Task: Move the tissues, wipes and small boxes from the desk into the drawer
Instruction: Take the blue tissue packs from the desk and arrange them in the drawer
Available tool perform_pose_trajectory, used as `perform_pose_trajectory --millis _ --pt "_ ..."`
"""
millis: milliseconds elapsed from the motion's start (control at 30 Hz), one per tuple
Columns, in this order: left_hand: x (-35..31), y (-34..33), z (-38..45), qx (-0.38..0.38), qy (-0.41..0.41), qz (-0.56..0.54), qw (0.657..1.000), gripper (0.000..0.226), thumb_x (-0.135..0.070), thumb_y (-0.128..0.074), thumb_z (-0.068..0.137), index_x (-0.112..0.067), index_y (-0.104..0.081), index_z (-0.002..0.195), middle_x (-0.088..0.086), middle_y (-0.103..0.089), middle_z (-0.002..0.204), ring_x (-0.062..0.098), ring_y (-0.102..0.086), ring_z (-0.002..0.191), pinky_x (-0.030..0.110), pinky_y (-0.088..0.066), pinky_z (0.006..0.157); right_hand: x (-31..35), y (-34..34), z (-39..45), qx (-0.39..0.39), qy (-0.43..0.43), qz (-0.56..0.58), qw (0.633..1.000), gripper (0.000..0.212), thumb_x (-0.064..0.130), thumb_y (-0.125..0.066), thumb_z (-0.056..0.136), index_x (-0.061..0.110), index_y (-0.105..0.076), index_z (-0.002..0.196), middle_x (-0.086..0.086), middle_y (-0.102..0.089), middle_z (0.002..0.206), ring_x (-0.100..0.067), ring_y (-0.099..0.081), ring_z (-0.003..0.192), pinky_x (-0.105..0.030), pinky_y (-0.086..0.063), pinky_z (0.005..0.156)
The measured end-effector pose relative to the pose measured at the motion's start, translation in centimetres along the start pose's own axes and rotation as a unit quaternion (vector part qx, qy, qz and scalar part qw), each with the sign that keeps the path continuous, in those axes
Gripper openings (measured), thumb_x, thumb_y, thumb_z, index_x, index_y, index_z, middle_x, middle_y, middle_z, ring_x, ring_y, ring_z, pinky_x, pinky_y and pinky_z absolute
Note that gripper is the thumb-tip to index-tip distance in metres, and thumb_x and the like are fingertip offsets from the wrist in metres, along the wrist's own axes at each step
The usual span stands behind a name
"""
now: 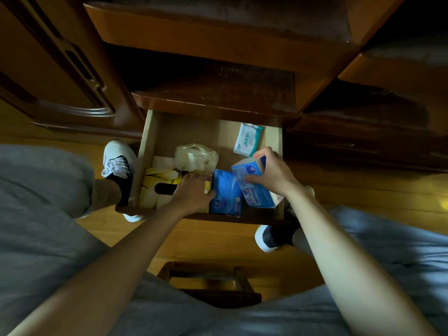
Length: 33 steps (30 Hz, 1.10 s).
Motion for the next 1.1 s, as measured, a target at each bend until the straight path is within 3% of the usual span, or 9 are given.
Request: perform_pose_trajectory --millis 200,300,433,533,667,767,867,967,1100 --pt "-0.4 0.5 0.5 -0.044 -0.024 -0.050 0.998 0.049 -0.039 -0.063 0.092 -0.023 -0.056 0.137 0.005 -0.056 0.139 0.028 -0.048 0.131 0.042 -0.045 0.103 -0.5 0.0 -0.6 0.006 -0.053 0.105 0.993 0.061 0.040 -0.085 0.080 0.026 -0.049 0.128 0.002 -0.060 0.128 -0.001 -0.061 0.096 -0.017 -0.049 0.064" --pt "-2.7 1.4 0.2 -0.003 -0.040 -0.241 0.970 0.066 -0.046 -0.072 0.085 -0.027 -0.047 0.144 -0.006 -0.056 0.137 0.017 -0.055 0.125 0.025 -0.053 0.081 0.0 0.8 -0.8 -0.041 -0.074 0.092 0.992 0.056 0.046 -0.084 0.078 0.026 -0.055 0.121 0.007 -0.063 0.114 0.000 -0.062 0.090 -0.020 -0.049 0.062" --pt "-6.3 2.2 -0.7 0.114 -0.012 -0.538 0.835 0.066 -0.053 -0.077 0.077 -0.046 -0.047 0.135 -0.010 -0.068 0.122 0.020 -0.071 0.105 0.032 -0.062 0.076 2.9 0.3 -1.8 0.000 -0.119 0.344 0.931 0.062 0.075 -0.058 0.085 0.031 -0.065 0.128 0.008 -0.071 0.114 -0.014 -0.068 0.108 -0.035 -0.054 0.083" --pt "-5.8 3.1 -0.6 0.177 0.050 -0.691 0.699 0.063 -0.054 -0.073 0.081 -0.023 -0.057 0.134 0.012 -0.067 0.129 0.030 -0.068 0.113 0.047 -0.055 0.094 3.8 0.5 -2.7 0.050 -0.100 0.477 0.872 0.055 0.063 -0.057 0.093 0.026 -0.065 0.133 -0.005 -0.074 0.118 -0.025 -0.070 0.113 -0.044 -0.057 0.095" --pt "-5.8 3.6 -1.1 0.234 0.074 -0.781 0.574 0.060 -0.050 -0.062 0.085 -0.015 -0.060 0.134 0.012 -0.067 0.125 0.028 -0.067 0.108 0.042 -0.052 0.094 4.7 1.6 -3.5 0.061 0.030 0.278 0.958 0.076 0.051 -0.078 0.083 0.047 -0.041 0.150 0.010 -0.041 0.158 -0.009 -0.040 0.140 -0.035 -0.041 0.110" --pt "-6.0 3.5 -1.1 0.236 0.078 -0.772 0.585 0.059 -0.048 -0.049 0.093 -0.010 -0.056 0.138 0.014 -0.065 0.130 0.029 -0.068 0.110 0.039 -0.058 0.088 6.0 1.5 -3.9 0.123 0.091 0.238 0.959 0.114 0.050 -0.091 0.069 0.057 -0.015 0.154 0.019 -0.017 0.165 -0.007 -0.030 0.147 -0.032 -0.048 0.104" --pt "-5.4 3.3 -0.9 0.156 0.114 -0.735 0.650 0.046 -0.046 -0.048 0.100 -0.010 -0.067 0.120 0.013 -0.074 0.115 0.026 -0.074 0.097 0.033 -0.061 0.068 6.3 1.1 -3.9 0.125 0.090 0.179 0.972 0.129 0.050 -0.094 0.061 0.055 -0.007 0.155 0.015 -0.013 0.164 -0.012 -0.030 0.148 -0.045 -0.047 0.108" --pt "-4.7 2.4 -0.6 0.060 0.125 -0.657 0.741 0.038 -0.049 -0.053 0.099 -0.016 -0.071 0.105 0.008 -0.078 0.101 0.026 -0.076 0.092 0.037 -0.061 0.073 4.6 0.9 -3.4 0.065 -0.009 0.292 0.954 0.110 0.047 -0.091 0.065 0.046 -0.026 0.154 0.014 -0.045 0.146 -0.005 -0.058 0.121 -0.037 -0.059 0.093" --pt "-5.2 2.6 -0.5 0.038 0.086 -0.580 0.810 0.038 -0.050 -0.060 0.095 -0.015 -0.070 0.106 0.002 -0.079 0.096 0.021 -0.076 0.089 0.039 -0.058 0.082 1.6 1.3 -2.8 0.086 -0.065 0.378 0.919 0.085 0.050 -0.096 0.052 0.028 -0.062 0.127 0.003 -0.075 0.119 -0.013 -0.073 0.106 -0.026 -0.061 0.075"
Point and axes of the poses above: each hand's wrist, its own z-axis towards the middle knuckle, its own y-axis out of the back of the hand, x = y × z, the point moved 4 cm from there along z, towards the middle knuckle
